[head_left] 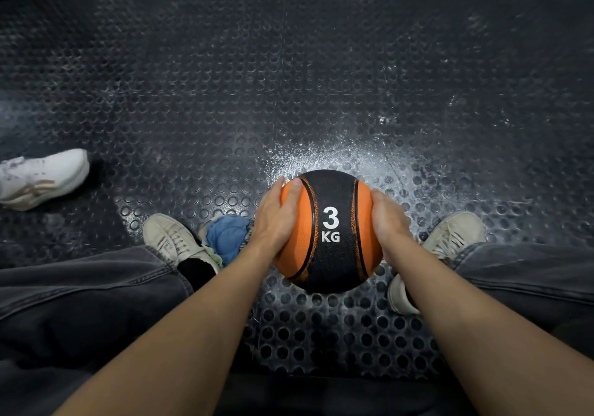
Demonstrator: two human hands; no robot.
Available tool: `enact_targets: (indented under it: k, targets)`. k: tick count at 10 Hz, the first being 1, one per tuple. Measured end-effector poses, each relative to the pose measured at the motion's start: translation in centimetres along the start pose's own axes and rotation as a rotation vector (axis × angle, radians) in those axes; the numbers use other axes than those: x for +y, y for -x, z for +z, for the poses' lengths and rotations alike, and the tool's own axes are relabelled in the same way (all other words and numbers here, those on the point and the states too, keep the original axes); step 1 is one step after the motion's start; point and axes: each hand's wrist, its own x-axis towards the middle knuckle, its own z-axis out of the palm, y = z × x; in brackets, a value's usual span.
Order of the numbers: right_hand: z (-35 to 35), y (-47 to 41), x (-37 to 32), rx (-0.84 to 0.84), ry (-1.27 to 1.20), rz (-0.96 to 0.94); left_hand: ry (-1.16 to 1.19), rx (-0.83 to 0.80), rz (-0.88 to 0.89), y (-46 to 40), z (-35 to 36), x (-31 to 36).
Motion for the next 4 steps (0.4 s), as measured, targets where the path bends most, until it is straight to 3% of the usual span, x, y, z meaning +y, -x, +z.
enact_targets:
  k: [3, 4]
  targets:
    - [-0.3, 1.4, -1.5, -0.106, 0.085, -0.068, -0.189, -0.025, 0.013, -0.1, 0.0, 0.1]
    - [-1.0, 2.8, -2.9, -0.115, 0.095, -0.102, -0.234, 0.040, 0.027, -0.6, -0.3, 1.4]
